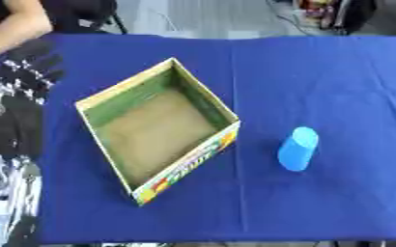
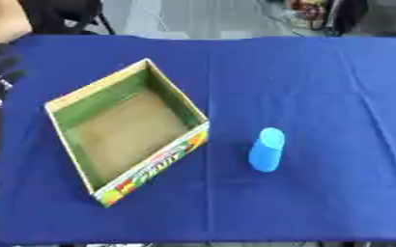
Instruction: Pick up objects on the table and place them in the box.
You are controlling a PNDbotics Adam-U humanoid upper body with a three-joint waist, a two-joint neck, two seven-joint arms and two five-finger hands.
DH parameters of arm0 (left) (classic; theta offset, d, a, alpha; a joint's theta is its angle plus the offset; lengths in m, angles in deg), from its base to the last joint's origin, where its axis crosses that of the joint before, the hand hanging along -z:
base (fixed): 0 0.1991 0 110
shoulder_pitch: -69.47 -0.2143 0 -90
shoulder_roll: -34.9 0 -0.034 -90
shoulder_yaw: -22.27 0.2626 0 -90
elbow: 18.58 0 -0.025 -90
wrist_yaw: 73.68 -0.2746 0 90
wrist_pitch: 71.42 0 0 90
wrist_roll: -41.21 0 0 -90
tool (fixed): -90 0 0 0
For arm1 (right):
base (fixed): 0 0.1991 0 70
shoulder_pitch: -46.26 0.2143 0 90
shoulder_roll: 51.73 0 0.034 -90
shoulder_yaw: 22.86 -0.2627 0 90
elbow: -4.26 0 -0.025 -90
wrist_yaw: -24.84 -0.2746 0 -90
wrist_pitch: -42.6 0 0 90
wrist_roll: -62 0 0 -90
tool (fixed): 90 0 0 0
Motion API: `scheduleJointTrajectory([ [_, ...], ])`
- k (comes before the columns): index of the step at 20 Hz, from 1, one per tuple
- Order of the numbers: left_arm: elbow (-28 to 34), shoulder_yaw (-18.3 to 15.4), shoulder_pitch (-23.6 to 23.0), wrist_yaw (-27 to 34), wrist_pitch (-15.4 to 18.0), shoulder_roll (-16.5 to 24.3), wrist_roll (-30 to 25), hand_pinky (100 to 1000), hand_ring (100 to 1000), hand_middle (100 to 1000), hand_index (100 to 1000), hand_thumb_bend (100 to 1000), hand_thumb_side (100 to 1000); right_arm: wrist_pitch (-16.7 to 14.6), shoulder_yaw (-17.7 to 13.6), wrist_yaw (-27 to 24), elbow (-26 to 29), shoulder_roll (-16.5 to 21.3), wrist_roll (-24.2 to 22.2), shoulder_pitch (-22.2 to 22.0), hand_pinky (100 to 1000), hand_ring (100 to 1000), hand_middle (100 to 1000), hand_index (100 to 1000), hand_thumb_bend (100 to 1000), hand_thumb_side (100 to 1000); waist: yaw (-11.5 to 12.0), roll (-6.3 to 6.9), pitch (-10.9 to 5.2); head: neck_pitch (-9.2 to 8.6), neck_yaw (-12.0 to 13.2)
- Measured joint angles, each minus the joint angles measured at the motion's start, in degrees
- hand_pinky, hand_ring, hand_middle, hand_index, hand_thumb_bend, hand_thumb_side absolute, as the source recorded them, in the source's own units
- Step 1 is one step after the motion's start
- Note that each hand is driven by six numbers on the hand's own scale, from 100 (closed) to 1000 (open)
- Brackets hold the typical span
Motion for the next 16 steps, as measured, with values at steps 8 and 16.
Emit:
scheduleJointTrajectory([
  [8,-0.04,0.35,0.00,0.00,-0.24,0.00,-0.46,840,811,826,886,1000,1000,-0.02,0.11,-0.03,0.00,0.00,-0.02,-0.01,841,744,867,954,100,858,0.00,0.00,0.00,0.00,0.00],
  [16,-0.41,1.36,0.00,0.06,-0.54,0.00,-1.32,843,808,833,884,1000,1000,-0.26,0.26,-0.15,0.00,0.00,-0.28,-0.01,841,743,868,953,100,859,0.00,0.00,0.01,0.00,0.00],
])
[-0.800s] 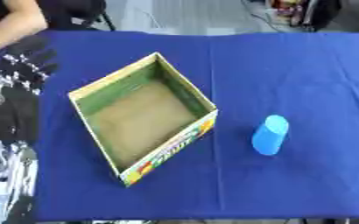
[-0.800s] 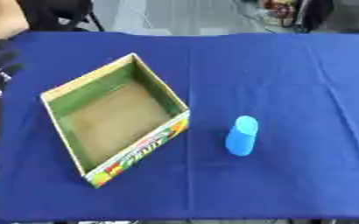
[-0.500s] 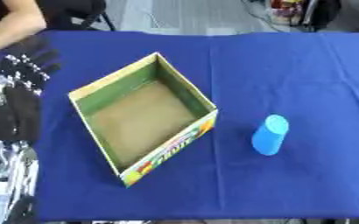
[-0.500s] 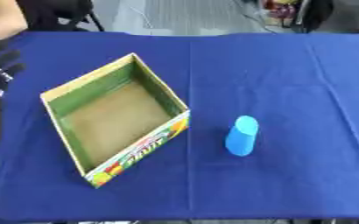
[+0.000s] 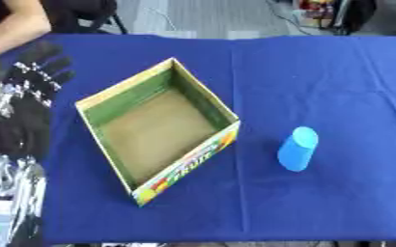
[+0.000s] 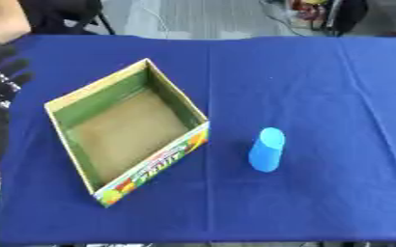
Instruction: Pick up objects on the table and place them in the box.
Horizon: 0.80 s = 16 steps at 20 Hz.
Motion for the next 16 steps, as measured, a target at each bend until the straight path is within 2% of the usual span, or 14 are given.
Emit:
scheduleJointTrajectory([
  [8,-0.33,0.74,0.01,0.45,-0.10,0.00,-0.85,843,809,835,882,1000,1000,-0.35,0.24,1.72,0.00,0.00,-1.37,0.00,837,749,874,958,100,862,-0.03,0.01,0.00,0.00,0.00],
  [9,-0.33,0.74,0.01,0.46,-0.10,0.00,-0.85,844,809,836,880,1000,1000,-0.44,0.26,2.59,0.00,0.01,-1.79,0.00,833,755,878,962,100,862,-0.03,0.01,0.00,0.00,0.00],
  [10,-0.33,0.74,0.01,0.47,-0.10,0.00,-0.85,844,809,835,880,1000,1000,-0.54,0.31,3.74,0.00,0.04,-2.32,0.00,833,754,881,962,100,924,-0.03,0.01,0.00,0.00,0.00],
  [11,-0.33,0.74,0.01,0.49,-0.09,0.00,-0.84,844,809,836,879,1000,1000,-0.62,0.41,5.10,0.00,0.06,-2.88,0.00,829,761,882,966,100,862,-0.03,0.01,0.00,0.00,0.00],
  [13,-0.33,0.73,0.01,0.52,-0.09,0.00,-0.84,844,809,836,878,1000,1000,-0.76,0.68,8.38,0.00,0.10,-4.13,0.00,827,766,885,969,100,834,-0.01,0.01,0.00,0.00,0.00],
  [16,-0.33,0.73,0.01,0.52,-0.09,-0.01,-0.84,845,810,837,878,1000,1000,-1.08,1.60,13.64,0.00,0.12,-6.18,0.00,825,770,889,973,100,858,0.02,0.01,0.00,0.00,0.00],
])
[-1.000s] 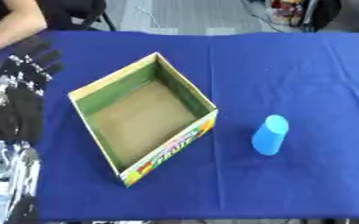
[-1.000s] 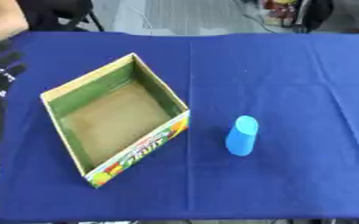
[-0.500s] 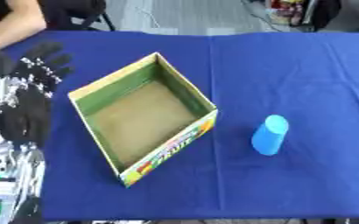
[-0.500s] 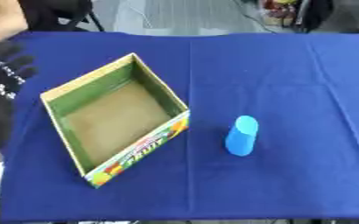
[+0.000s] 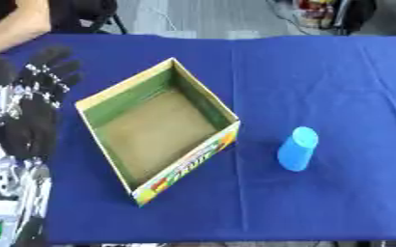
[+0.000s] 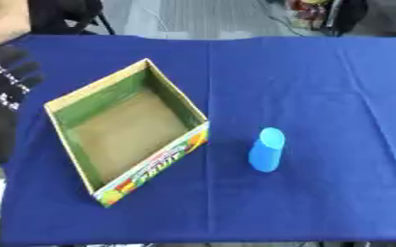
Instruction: Pick up objects on the table and place them in the box.
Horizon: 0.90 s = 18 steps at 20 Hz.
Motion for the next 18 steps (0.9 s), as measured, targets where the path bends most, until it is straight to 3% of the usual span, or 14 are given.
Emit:
scheduleJointTrajectory([
  [7,-0.01,0.00,0.03,0.01,0.00,0.00,0.00,846,811,838,878,1000,1000,-0.44,3.10,7.24,0.00,-0.16,-5.87,-0.22,827,770,889,976,100,852,0.32,0.00,0.00,0.00,-0.25],
  [18,-0.02,0.00,0.04,0.01,-0.01,-0.01,-0.01,849,814,839,877,999,1000,-2.04,5.19,9.20,-2.86,-1.13,-11.58,-0.53,830,768,888,976,100,846,0.38,0.00,0.01,0.00,-0.46],
])
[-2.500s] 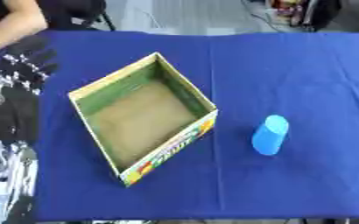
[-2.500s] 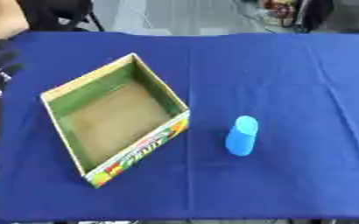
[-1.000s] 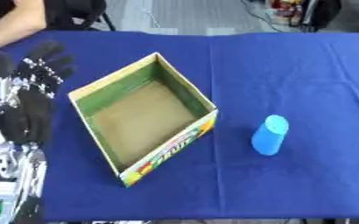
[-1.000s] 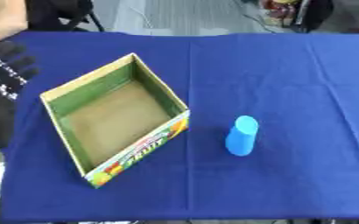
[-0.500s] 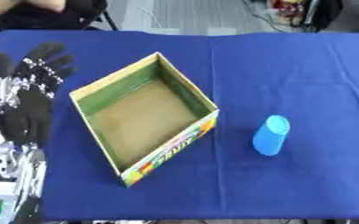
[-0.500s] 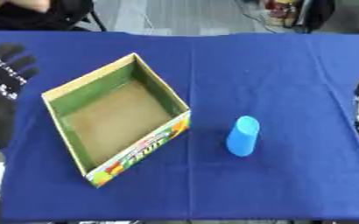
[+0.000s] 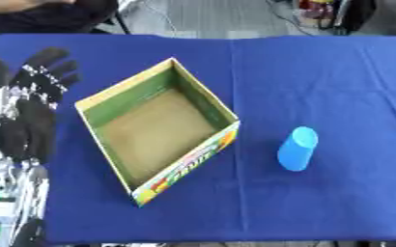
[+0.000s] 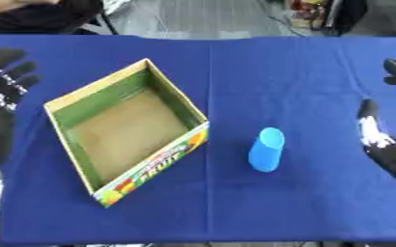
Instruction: Pick up objects on the table and place them in the box.
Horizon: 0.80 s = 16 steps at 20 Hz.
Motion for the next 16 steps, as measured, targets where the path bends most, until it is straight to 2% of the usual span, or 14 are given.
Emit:
scheduleJointTrajectory([
  [4,-0.01,0.00,0.00,0.00,-0.02,0.00,-0.02,849,814,840,877,998,1000,-0.53,0.30,0.12,-1.39,-0.02,-1.05,-0.01,831,767,888,976,100,846,0.05,0.00,0.00,0.00,0.00],
  [5,-0.01,0.00,0.00,0.00,-0.02,0.00,-0.02,849,814,840,877,998,1000,-0.67,0.42,0.20,-1.77,-0.03,-1.23,-0.01,831,767,889,976,100,891,0.05,0.00,0.00,0.00,0.00],
  [6,-0.01,0.00,0.00,0.00,-0.02,0.00,-0.02,850,815,841,877,998,1000,-0.81,0.49,0.31,-2.13,-0.04,-1.43,-0.01,831,767,887,975,100,845,0.06,0.00,0.00,0.00,-0.01],
  [16,-0.02,0.00,0.00,0.00,-0.13,0.00,-0.14,852,817,842,876,996,1000,-1.56,1.26,0.99,-3.92,-0.39,-2.62,0.08,830,769,888,975,100,836,0.06,0.00,0.01,0.00,-0.01],
])
